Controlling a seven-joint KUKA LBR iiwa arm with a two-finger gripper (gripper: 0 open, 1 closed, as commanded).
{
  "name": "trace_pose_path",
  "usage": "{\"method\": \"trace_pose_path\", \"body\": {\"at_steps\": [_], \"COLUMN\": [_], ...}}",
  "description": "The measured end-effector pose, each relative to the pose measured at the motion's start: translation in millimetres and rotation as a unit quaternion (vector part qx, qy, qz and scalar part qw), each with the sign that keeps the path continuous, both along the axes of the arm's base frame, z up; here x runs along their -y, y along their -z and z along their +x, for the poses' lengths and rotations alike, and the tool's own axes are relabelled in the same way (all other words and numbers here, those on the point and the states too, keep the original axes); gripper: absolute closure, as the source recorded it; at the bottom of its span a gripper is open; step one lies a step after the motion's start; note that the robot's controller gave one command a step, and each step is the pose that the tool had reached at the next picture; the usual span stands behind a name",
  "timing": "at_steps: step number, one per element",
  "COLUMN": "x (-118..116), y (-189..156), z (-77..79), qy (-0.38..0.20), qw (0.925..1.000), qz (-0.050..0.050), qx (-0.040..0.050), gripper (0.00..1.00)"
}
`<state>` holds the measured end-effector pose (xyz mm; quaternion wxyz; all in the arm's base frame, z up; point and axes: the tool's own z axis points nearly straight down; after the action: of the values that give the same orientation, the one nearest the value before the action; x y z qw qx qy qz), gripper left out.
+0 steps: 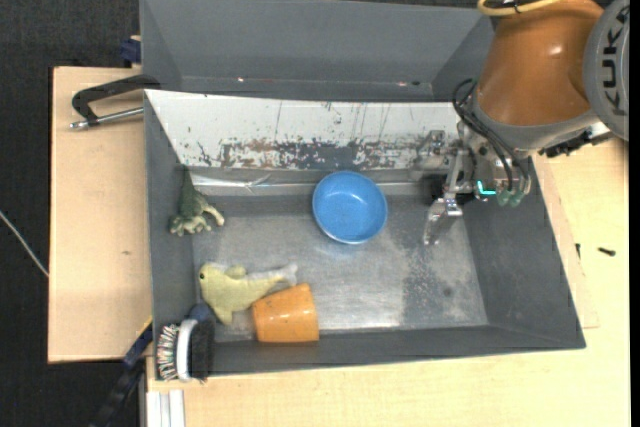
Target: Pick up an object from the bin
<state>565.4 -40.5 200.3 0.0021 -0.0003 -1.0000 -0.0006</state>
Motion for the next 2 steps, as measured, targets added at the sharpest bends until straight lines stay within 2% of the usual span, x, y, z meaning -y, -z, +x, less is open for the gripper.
{"method": "trace_pose_path", "body": {"at_steps": [1, 2], "x": [-46.5, -48.8], "y": [126.5, 121.6], "z": [15.3, 15.0], "qy": [-0.058, -0.059], "qw": [0.9983, 0.9982], "qz": [0.0, 0.003], "qx": [0.0043, 0.0019], "gripper": [0.0, 1.0]}}
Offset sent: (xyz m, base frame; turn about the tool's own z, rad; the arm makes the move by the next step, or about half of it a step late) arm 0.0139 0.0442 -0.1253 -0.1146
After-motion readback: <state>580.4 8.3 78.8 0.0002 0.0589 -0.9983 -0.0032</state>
